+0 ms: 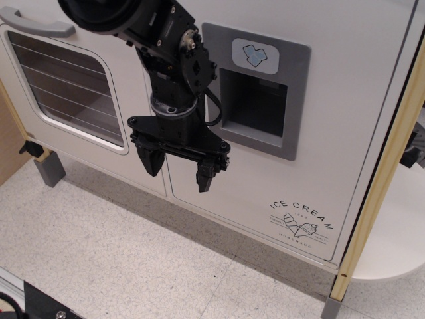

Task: Open fridge

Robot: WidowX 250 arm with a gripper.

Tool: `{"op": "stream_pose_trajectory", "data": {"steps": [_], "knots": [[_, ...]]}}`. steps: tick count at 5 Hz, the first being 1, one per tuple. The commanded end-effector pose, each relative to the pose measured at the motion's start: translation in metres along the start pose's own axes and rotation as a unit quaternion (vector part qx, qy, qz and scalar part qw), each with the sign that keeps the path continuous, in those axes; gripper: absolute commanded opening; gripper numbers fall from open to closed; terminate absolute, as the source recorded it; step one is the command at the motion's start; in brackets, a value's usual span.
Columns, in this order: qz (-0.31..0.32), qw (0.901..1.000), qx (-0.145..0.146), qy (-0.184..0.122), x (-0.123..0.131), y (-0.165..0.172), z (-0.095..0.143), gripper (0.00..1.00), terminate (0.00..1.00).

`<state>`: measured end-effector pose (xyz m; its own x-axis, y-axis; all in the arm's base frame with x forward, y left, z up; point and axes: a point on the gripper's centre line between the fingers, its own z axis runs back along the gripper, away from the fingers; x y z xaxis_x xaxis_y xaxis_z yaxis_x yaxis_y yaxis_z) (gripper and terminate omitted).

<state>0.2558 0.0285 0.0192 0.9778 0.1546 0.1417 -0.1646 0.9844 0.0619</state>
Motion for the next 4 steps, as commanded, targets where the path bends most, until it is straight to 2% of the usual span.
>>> {"op": "stream_pose_trajectory", "data": {"steps": [1,2,3,4], "knots": [[0.000,1.0000,0.000,0.000,0.000,0.000,0.000,1.00,0.00],[-0.014,0.9993,0.009,-0.033,0.009,0.026,-0.005,1.00,0.00],[-0.024,0.9985,0.010,-0.047,0.025,0.048,-0.010,1.00,0.00],[-0.017,0.9974,0.001,-0.071,0.045,0.064,-0.012,1.00,0.00]]}}
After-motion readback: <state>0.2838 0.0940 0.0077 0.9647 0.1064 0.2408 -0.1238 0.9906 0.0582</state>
